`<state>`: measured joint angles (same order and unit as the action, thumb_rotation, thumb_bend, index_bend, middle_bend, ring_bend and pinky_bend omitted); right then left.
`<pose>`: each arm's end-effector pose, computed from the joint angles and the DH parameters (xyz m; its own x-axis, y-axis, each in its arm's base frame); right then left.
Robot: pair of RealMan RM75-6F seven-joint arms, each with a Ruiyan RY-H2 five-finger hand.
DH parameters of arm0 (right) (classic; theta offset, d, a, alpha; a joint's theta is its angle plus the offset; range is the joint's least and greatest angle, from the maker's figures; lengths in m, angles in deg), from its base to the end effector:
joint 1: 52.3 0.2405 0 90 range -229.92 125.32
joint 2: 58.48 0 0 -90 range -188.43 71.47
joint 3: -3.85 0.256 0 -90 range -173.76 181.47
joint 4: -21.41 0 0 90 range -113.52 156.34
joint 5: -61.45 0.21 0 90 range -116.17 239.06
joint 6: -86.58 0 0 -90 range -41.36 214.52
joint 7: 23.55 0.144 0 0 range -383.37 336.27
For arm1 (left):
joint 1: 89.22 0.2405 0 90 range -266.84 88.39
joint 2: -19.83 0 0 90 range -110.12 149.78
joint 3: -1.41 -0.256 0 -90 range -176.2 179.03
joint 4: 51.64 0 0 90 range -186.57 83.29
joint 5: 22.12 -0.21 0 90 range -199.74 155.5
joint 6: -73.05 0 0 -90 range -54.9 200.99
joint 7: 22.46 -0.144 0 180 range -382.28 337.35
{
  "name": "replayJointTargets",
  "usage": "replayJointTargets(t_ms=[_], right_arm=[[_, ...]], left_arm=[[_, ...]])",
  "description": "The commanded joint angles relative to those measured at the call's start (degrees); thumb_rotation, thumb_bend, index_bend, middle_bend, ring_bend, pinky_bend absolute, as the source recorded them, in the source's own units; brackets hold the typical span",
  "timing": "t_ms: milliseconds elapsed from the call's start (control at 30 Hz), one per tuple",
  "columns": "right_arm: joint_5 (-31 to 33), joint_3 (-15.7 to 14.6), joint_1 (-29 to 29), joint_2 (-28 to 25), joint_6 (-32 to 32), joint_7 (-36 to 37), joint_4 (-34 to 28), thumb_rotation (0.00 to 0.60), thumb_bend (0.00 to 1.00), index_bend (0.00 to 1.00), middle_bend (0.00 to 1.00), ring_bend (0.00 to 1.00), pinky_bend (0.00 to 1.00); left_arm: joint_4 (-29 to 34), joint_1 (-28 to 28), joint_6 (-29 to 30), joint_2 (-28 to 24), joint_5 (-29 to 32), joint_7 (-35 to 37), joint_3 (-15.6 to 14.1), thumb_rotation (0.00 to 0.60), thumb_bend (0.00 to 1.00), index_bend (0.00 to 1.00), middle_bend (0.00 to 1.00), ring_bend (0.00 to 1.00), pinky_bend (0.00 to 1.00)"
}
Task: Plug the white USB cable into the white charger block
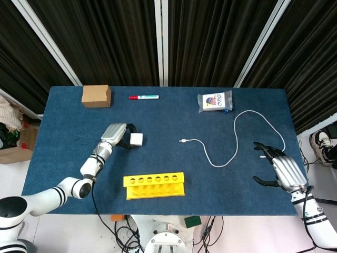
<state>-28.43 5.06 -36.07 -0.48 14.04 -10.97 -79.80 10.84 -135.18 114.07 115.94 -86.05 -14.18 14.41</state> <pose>-0.2536 -0.2223 0.1420 0.2008 -0.2268 0.9530 -0.9640 -0.2191 0.1510 -0.1845 0.3951 -0.0425 0.1582 0.4329 0.8874 0.9812 -0.1696 -0.0922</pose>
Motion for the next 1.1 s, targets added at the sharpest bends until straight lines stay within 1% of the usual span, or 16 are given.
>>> replayJointTargets(t_ms=[33,167,233,267,367,400,467,500,600,667,767,867,933,967,1000,1100], right_arm=[[0.5,1.5,1.9,0.0,1.7,-1.9,-1.1,0.6,0.18,0.16,0.25,0.19,0.27],[3.7,4.8,6.3,0.6,6.4,-5.7,-2.8,0.6,0.18,0.17,0.26,0.2,0.33],[6.1,7.2,9.6,1.9,9.5,-9.2,-3.1,0.6,0.2,0.18,0.29,0.24,0.39],[7.9,8.6,11.6,3.1,11.2,-11.6,-3.0,0.6,0.2,0.19,0.31,0.28,0.43],[13.1,11.3,16.2,6.6,15.3,-17.9,-1.9,0.6,0.21,0.22,0.36,0.35,0.51],[15.8,12.3,18.3,8.4,17.1,-20.9,-0.9,0.6,0.21,0.23,0.37,0.36,0.53],[20.3,13.5,21.5,11.3,19.5,-25.5,0.9,0.6,0.21,0.25,0.38,0.39,0.56],[23.1,14.0,23.5,13.3,20.6,-29.0,2.3,0.6,0.22,0.26,0.38,0.39,0.58],[30.1,14.6,28.0,18.6,21.4,-37.3,6.0,0.6,0.23,0.29,0.38,0.4,0.59],[35.1,14.5,30.6,21.9,21.4,-42.3,8.1,0.6,0.26,0.32,0.38,0.39,0.59],[42.1,14.0,34.1,25.9,21.8,-48.0,11.1,0.6,0.3,0.35,0.37,0.39,0.58],[49.0,13.3,37.4,29.5,21.9,-53.2,14.1,0.6,0.32,0.37,0.36,0.38,0.53],[53.9,12.7,39.5,31.2,22.2,-56.3,15.6,0.6,0.32,0.37,0.33,0.34,0.48],[57.8,12.5,41.0,32.0,22.9,-58.3,16.2,0.6,0.32,0.37,0.32,0.31,0.46],[60.2,12.5,42.0,32.7,23.0,-59.3,16.8,0.6,0.32,0.37,0.31,0.29,0.44],[64.9,12.3,45.0,35.6,22.1,-62.0,19.8,0.6,0.32,0.37,0.3,0.26,0.4]], left_arm=[[4.2,0.8,1.5,-1.6,2.2,-2.2,0.9,0.6,0.19,0.62,0.57,0.69,0.78],[10.0,1.4,2.5,-3.5,5.2,-4.0,2.0,0.6,0.2,0.62,0.57,0.69,0.78],[12.8,1.6,3.5,-4.0,6.5,-4.6,2.6,0.6,0.2,0.62,0.57,0.69,0.78],[14.1,1.7,4.1,-4.1,7.1,-5.0,2.8,0.6,0.2,0.62,0.57,0.69,0.78],[16.3,1.7,5.1,-4.0,8.5,-6.0,3.2,0.6,0.21,0.62,0.57,0.69,0.78],[16.9,1.6,5.5,-3.9,9.1,-6.5,3.4,0.6,0.21,0.62,0.57,0.69,0.78],[17.5,1.3,6.1,-3.6,9.7,-7.7,3.5,0.6,0.21,0.62,0.57,0.69,0.78],[17.7,1.1,6.6,-3.3,10.1,-8.3,3.5,0.6,0.21,0.62,0.57,0.69,0.78],[18.4,0.7,7.4,-2.8,10.8,-9.6,3.7,0.6,0.21,0.62,0.57,0.69,0.78],[18.8,0.4,7.9,-2.7,11.0,-10.7,3.7,0.6,0.21,0.62,0.57,0.69,0.79],[19.5,0.1,8.4,-2.8,11.5,-11.8,3.8,0.6,0.2,0.62,0.57,0.69,0.79],[19.6,-0.2,8.4,-2.8,12.1,-12.4,3.8,0.6,0.2,0.62,0.57,0.69,0.79],[19.6,-0.3,8.3,-2.7,12.4,-12.6,3.7,0.6,0.2,0.62,0.57,0.69,0.79],[19.4,-0.4,8.1,-2.6,12.5,-12.5,3.7,0.6,0.2,0.62,0.57,0.69,0.79],[19.4,-0.5,8.0,-2.6,12.5,-12.4,3.7,0.6,0.2,0.62,0.57,0.69,0.79],[19.0,-0.6,7.5,-2.5,12.4,-12.1,3.6,0.6,0.2,0.62,0.57,0.69,0.79]])
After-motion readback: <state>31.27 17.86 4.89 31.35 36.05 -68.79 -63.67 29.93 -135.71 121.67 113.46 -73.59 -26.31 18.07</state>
